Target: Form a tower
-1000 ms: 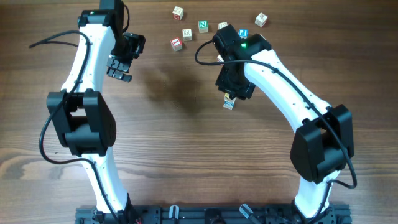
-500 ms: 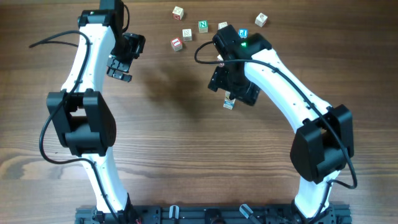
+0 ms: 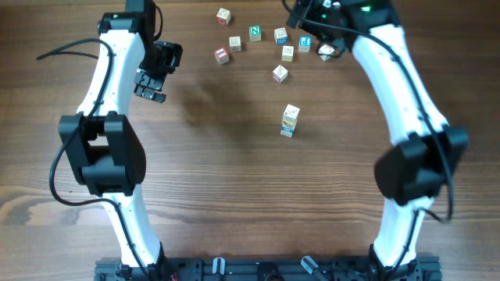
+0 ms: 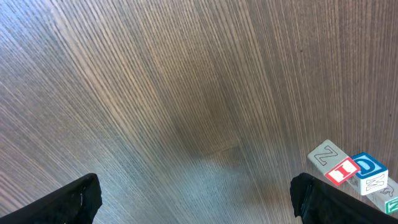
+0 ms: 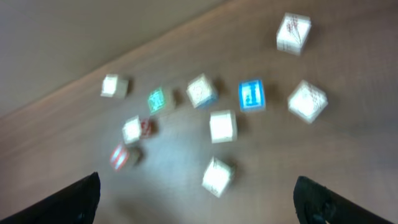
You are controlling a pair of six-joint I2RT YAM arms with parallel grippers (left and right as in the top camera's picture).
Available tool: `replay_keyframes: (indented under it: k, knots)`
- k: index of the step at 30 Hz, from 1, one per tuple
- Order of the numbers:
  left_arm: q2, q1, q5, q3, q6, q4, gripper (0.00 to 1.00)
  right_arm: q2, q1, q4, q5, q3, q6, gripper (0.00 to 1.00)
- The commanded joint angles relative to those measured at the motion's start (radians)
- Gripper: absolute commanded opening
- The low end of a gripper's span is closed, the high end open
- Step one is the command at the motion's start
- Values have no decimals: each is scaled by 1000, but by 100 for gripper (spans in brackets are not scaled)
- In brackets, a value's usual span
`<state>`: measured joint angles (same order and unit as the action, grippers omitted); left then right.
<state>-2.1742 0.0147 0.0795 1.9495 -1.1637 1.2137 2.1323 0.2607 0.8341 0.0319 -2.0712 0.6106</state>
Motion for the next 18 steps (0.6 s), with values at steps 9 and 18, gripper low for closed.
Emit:
replay_keyframes:
  k: [9,18]
  knots:
    - [31,-4,-10,-5,12,2,100,428,-19,-417,-191,-3,-116,88]
    - [31,-4,-10,-5,12,2,100,439,-39,-352,-132,-2,-203,60]
